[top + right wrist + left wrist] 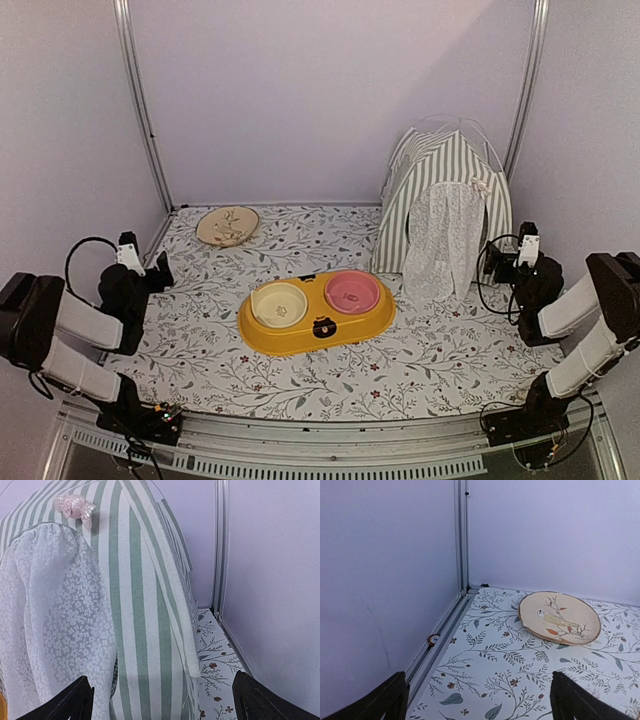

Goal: Set up the pet tent
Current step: Reset both arms

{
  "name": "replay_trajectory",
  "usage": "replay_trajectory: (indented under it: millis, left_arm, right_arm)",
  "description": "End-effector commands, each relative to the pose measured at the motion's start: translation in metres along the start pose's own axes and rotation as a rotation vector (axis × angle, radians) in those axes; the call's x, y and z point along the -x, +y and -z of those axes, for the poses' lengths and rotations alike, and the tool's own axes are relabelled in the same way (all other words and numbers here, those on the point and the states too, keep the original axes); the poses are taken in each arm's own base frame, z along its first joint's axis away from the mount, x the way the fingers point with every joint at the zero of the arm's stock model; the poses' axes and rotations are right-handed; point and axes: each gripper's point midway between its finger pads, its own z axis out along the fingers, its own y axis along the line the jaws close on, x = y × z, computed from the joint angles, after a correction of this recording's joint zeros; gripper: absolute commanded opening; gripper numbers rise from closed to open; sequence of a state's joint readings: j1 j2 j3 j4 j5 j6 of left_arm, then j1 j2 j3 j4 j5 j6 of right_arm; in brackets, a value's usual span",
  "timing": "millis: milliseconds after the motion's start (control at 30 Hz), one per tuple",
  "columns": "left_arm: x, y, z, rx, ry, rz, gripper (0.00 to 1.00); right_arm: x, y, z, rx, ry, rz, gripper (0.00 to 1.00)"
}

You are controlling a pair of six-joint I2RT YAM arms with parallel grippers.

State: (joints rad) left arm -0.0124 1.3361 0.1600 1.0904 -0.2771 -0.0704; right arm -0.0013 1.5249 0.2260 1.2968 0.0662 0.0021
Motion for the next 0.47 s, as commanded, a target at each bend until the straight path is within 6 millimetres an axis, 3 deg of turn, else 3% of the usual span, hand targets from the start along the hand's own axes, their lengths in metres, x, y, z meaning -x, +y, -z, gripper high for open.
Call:
replay_trajectory:
  millis: [0,67,133,167,200,300,367,433]
  left_arm:
    - [0.028,-0.009,0.008,-0.071,-0.191,0.010,0.99]
    - [0.030,-0.010,0.014,-0.079,-0.246,-0.010,0.99]
    - [0.024,-0.014,0.007,-0.094,-0.194,-0.005,0.99]
    - [0.019,-0.019,0.000,-0.109,-0.158,-0.019,0.99]
    - [0.010,-0.033,-0.027,-0.136,-0.061,-0.068,0.99]
    - [0.016,-0.033,-0.018,-0.143,-0.118,-0.076,0.99]
    - [0.009,-0.037,-0.027,-0.153,-0.066,-0.084,0.99]
    - [0.013,-0.036,-0.023,-0.158,-0.092,-0.079,0.99]
  right_arm:
    - [0.000,0.003,-0.004,0.019,0.005,0.016,0.99]
    - [0.000,0.004,-0.004,0.024,0.004,0.020,0.99]
    - [0.000,0.004,-0.005,0.027,0.005,0.021,0.99]
    - [0.001,0.005,-0.005,0.029,0.004,0.021,0.99]
    - [0.000,0.006,-0.005,0.034,0.006,0.022,0.99]
    - [0.001,0.006,-0.005,0.038,0.004,0.022,0.99]
    - [0.000,0.007,-0.005,0.041,0.005,0.025,0.99]
    - [0.000,0.006,-0.005,0.040,0.006,0.025,0.99]
